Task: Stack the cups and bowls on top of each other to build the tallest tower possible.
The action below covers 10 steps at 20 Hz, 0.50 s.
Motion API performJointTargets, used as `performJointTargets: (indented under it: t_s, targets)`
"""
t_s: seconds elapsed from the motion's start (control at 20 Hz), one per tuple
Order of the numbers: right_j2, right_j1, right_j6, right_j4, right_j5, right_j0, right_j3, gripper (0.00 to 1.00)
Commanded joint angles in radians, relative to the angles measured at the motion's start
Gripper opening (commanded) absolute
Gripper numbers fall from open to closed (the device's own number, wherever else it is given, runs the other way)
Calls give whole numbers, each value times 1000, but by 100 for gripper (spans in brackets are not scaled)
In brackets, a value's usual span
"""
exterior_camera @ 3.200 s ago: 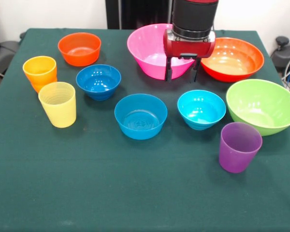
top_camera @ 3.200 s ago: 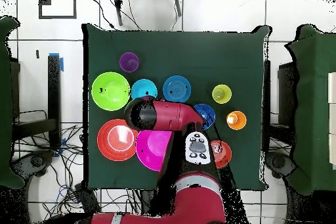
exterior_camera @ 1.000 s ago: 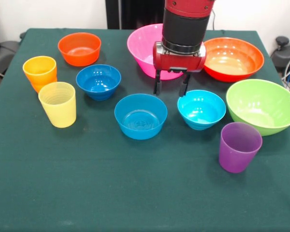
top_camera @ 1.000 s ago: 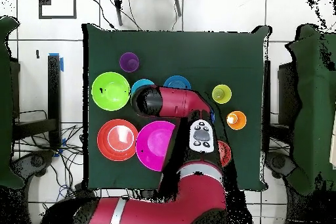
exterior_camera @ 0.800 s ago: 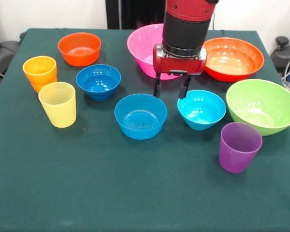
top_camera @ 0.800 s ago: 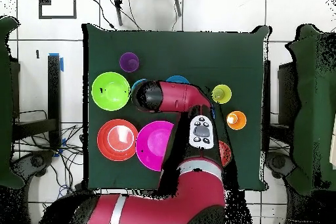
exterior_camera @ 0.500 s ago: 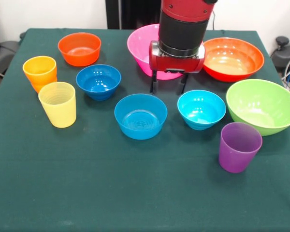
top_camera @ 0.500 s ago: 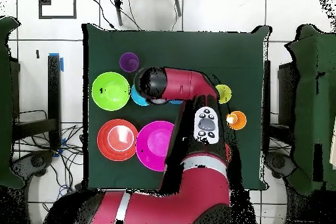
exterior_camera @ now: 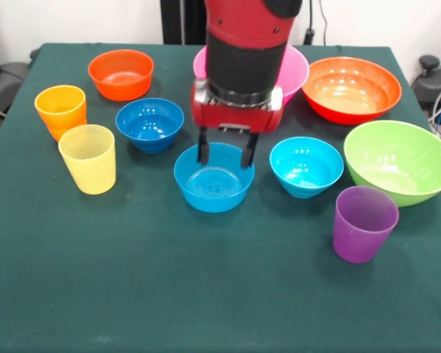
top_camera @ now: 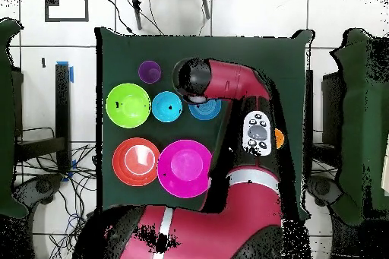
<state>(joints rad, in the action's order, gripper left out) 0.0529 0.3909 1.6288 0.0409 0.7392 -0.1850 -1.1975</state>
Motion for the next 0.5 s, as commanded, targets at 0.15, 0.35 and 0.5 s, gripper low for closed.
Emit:
performJointTargets:
  t_s: [0.15, 0.35, 0.5]
  targets:
    - [-127, -158, -36, 19, 91, -9, 203, 100]
    - [-105, -179, -1, 35, 31, 24, 211, 100]
    - [-84, -161, 49, 34, -9, 58, 171, 100]
